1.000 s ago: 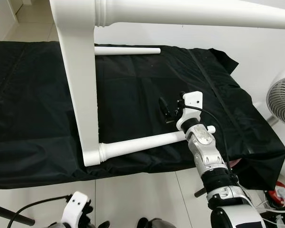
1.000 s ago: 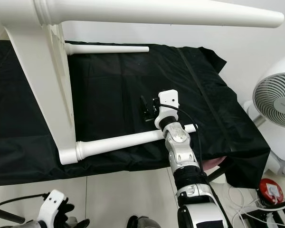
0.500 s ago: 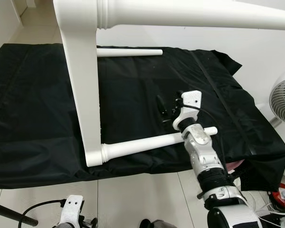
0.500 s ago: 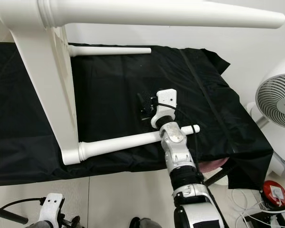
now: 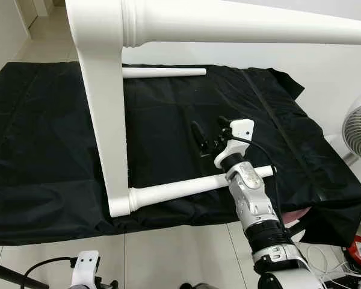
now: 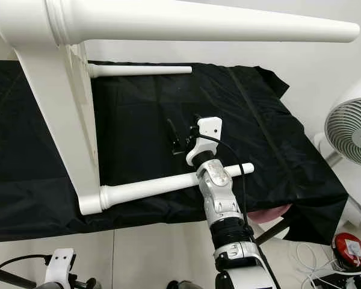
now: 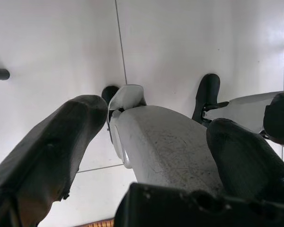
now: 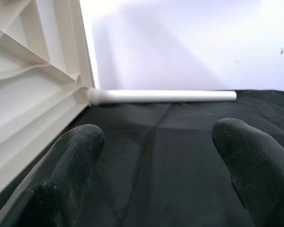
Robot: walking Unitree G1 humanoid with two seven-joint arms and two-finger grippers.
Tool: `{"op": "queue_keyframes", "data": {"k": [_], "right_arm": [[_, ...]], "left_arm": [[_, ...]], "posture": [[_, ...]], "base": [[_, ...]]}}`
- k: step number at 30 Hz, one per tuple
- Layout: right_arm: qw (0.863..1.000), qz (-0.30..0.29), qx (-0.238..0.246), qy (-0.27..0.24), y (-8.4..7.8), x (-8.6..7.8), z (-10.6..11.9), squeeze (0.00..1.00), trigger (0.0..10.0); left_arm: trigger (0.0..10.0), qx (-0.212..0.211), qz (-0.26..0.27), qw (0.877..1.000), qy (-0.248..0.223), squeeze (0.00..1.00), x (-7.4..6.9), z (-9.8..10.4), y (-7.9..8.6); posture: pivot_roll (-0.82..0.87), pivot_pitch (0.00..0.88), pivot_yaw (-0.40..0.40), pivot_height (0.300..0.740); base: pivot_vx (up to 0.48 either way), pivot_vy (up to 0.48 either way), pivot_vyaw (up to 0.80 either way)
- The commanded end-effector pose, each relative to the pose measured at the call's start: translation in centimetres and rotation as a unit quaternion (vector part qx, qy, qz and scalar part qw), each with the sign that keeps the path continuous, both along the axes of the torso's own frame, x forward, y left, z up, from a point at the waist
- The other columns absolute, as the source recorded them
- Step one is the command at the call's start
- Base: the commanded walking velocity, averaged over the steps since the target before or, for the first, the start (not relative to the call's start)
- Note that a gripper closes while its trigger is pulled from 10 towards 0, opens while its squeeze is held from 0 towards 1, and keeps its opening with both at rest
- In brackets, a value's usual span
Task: Building children table
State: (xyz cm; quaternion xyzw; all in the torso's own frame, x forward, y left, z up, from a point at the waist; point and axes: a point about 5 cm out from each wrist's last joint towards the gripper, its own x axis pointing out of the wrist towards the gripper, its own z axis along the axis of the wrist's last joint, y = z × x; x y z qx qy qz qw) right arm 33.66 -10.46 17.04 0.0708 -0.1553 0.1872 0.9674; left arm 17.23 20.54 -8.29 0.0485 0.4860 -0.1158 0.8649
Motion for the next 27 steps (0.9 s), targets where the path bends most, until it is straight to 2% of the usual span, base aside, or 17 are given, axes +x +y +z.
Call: {"op": "queue_keyframes", "data": {"k": [1, 7, 12, 20, 24, 25, 27], "right_arm": [[1.0, 0.006, 0.007, -0.003, 0.1, -0.3, 0.0, 0.0, 10.0], [1.0, 0.003, -0.003, -0.005, 0.4, -0.5, 0.0, 0.0, 10.0], [1.0, -0.003, 0.002, 0.007, 0.7, -0.8, -0.9, 0.0, 10.0], [0.999, -0.029, -0.016, 0.021, 0.3, -1.5, -2.4, 0.0, 10.0], [0.998, -0.057, -0.028, 0.029, -0.1, -1.6, -3.0, 0.0, 10.0], [0.994, -0.087, -0.042, 0.041, -0.6, -1.7, -3.6, 0.0, 10.0], [0.993, -0.099, -0.041, 0.049, -0.7, -1.8, -4.0, 0.0, 10.0]], "left_arm": [[10.0, 0.103, 0.06, 0.993, 0.012, 0.0, -1.4, -0.8, 0.9], [10.0, 0.109, 0.048, 0.993, 0.011, 0.0, -1.4, -0.9, 0.3], [10.0, 0.125, 0.008, 0.992, 0.011, 0.0, -1.4, -1.1, -0.6], [10.0, 0.126, 0.011, 0.992, 0.006, 0.0, -0.9, -1.0, -1.0], [10.0, 0.13, 0.008, 0.991, 0.001, 0.0, -0.7, -0.9, -1.2], [10.0, 0.139, -0.003, 0.99, -0.008, 0.0, -0.4, -0.8, -1.4], [10.0, 0.142, -0.013, 0.99, -0.013, 0.0, -0.2, -0.7, -1.6]], "posture": [[0.05, 0.058, -0.073, 0.74], [0.05, 0.047, -0.075, 0.74], [0.06, 0.022, -0.077, 0.74], [0.07, 0.007, -0.082, 0.74], [0.07, 0.0, -0.081, 0.74], [0.07, 0.0, -0.085, 0.74], [0.07, 0.0, -0.084, 0.74]], "base": [[0.0, 0.0, 0.0], [0.0, 0.0, 0.0], [0.0, 0.0, 0.0], [0.0, 0.0, 0.0], [0.0, 0.0, 0.0], [0.0, 0.0, 0.0], [0.0, 0.0, 0.0]]}}
